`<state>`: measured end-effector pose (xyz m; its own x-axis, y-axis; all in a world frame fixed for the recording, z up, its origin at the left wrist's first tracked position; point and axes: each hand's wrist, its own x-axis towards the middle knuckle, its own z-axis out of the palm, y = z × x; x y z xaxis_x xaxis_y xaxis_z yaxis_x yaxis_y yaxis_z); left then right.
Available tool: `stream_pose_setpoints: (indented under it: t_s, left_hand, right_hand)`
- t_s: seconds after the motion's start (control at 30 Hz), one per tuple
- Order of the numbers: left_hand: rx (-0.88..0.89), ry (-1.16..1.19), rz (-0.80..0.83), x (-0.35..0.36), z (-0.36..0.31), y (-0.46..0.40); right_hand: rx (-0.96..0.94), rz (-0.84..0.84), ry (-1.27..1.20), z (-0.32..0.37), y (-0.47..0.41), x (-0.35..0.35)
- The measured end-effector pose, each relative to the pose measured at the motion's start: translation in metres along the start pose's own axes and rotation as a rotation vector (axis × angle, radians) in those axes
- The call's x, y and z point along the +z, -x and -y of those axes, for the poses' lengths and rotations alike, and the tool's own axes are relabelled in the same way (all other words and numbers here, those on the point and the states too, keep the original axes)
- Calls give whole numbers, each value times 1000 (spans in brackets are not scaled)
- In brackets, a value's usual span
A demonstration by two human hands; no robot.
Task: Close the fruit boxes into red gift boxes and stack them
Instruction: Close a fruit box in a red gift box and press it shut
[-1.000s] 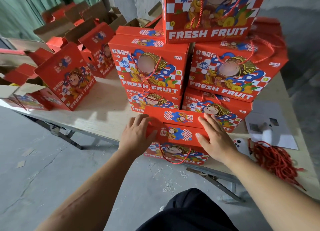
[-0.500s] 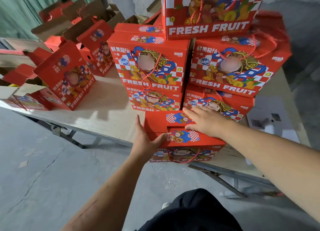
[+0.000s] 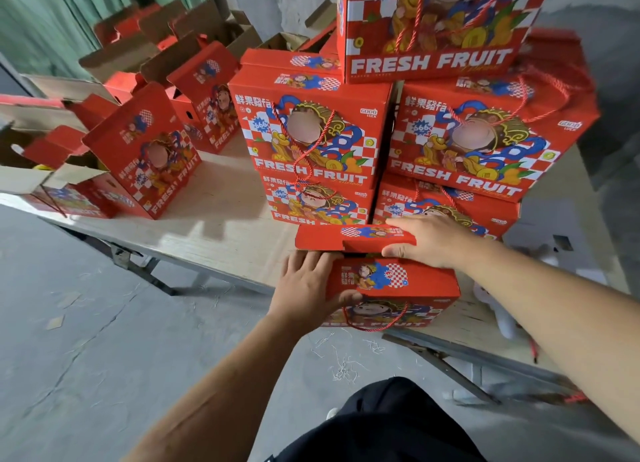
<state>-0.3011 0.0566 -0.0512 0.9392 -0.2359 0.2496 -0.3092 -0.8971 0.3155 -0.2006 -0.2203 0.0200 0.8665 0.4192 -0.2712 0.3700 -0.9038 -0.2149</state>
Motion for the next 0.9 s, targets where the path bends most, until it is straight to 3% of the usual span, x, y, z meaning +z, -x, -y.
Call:
stream_pose_setpoints:
  t_s: [0.13, 0.23, 0.3, 0.37, 0.43, 0.5, 0.77, 0.9]
  left_hand:
    - [3, -1, -69, -4, -2, -11]
    - [61, -17, -315, -7, -7, -14]
    - [-4, 45, -389, -17, -8, -26]
    - [-63, 87, -211, -36, 2, -50]
    - [-39, 105, 160, -55, 19, -74]
    - [-2, 102, 420, -63, 28, -89]
    - [5, -189, 430, -45, 24, -87]
    - [12, -185, 456, -33, 27, -74]
  right_hand:
    - [10, 51, -6, -6, -13, -15]
    - [11, 11, 11, -4, -14, -13]
    - [12, -28, 47, -3, -15, -9]
    - [21, -31, 21, -5, -16, -8]
    - [39, -3, -18, -7, -19, -10]
    - [55, 20, -21, -6, -22, -11]
    - [30, -14, 199, -2, -18, 9]
    - [42, -47, 208, -4, -10, 34]
